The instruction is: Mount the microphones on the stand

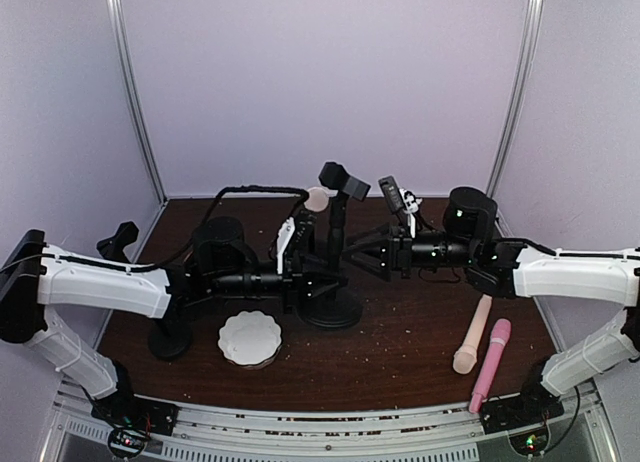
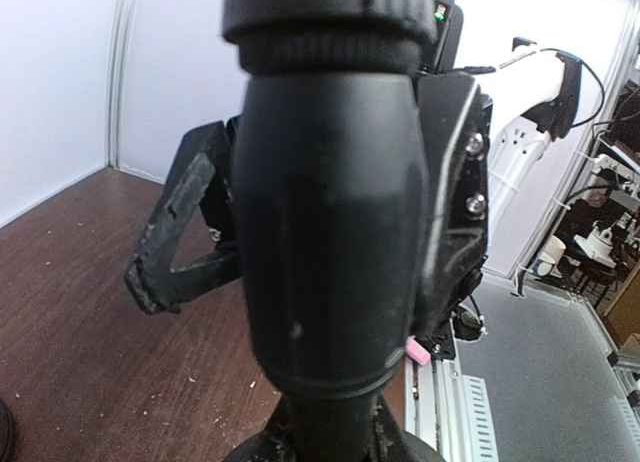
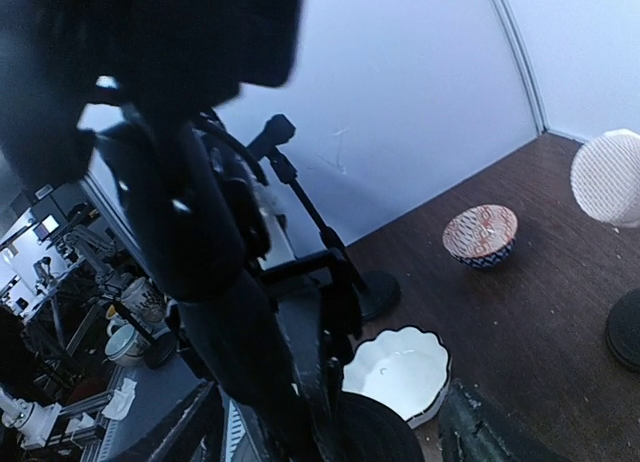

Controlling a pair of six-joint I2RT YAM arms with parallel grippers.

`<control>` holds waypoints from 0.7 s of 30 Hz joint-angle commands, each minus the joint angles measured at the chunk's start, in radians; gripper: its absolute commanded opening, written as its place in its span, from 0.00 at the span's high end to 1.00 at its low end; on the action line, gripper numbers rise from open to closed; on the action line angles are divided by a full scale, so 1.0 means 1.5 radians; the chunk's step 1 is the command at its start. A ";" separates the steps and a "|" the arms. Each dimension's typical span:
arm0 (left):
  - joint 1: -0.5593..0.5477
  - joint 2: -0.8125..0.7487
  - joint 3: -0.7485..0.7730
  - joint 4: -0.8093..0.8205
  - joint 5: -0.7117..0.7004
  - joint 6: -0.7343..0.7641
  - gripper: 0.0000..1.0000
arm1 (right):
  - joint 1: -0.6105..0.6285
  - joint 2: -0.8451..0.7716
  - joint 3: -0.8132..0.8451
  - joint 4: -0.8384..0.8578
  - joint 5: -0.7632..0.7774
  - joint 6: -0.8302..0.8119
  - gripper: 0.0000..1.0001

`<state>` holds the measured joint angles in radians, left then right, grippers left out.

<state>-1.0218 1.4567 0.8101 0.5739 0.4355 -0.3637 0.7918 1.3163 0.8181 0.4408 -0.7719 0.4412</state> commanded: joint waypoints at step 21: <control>0.060 0.026 0.044 -0.006 -0.083 -0.092 1.00 | 0.070 -0.075 -0.089 0.188 -0.014 0.075 0.26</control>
<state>-0.9985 1.5150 0.8696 0.4931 0.4789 -0.4320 0.8654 1.3067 0.7250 0.7357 -0.7410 0.5381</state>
